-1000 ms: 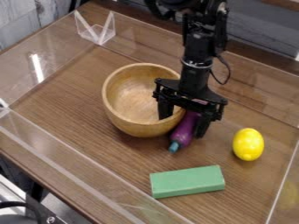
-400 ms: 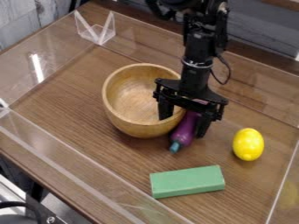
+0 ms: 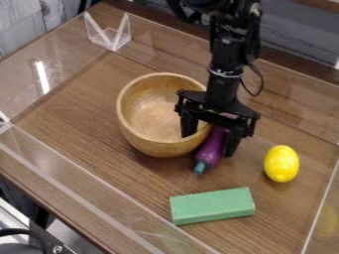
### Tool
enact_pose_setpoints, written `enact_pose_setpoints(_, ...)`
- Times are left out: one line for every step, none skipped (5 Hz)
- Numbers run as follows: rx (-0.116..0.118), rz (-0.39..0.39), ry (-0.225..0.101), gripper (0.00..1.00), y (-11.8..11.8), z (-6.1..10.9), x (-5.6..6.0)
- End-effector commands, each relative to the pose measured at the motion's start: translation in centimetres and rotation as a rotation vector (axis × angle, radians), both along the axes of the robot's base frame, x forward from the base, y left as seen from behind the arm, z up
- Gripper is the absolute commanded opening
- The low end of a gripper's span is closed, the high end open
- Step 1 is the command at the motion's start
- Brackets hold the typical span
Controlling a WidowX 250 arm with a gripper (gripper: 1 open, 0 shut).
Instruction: Put the purple eggplant in the brown bowl
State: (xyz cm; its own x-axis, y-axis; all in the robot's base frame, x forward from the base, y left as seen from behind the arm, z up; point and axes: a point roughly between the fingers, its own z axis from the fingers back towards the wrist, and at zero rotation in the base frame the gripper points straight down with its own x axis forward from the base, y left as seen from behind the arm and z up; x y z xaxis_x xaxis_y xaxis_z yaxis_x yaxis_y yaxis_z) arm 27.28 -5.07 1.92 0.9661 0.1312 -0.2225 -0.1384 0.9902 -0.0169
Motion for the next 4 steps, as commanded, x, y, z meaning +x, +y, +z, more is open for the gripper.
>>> enact_pose_setpoints(-0.015,-0.036,0.052,1.00,-1.87,-1.12,-1.09)
enact_pose_setpoints(-0.015,-0.034,0.053,1.00,-1.93,-1.13,-1.05)
enact_pose_setpoints(-0.016,-0.031,0.053,1.00,-1.99,-1.08,-1.00)
enact_pose_setpoints(-0.017,-0.028,0.053,1.00,-2.04,-1.04,-0.92)
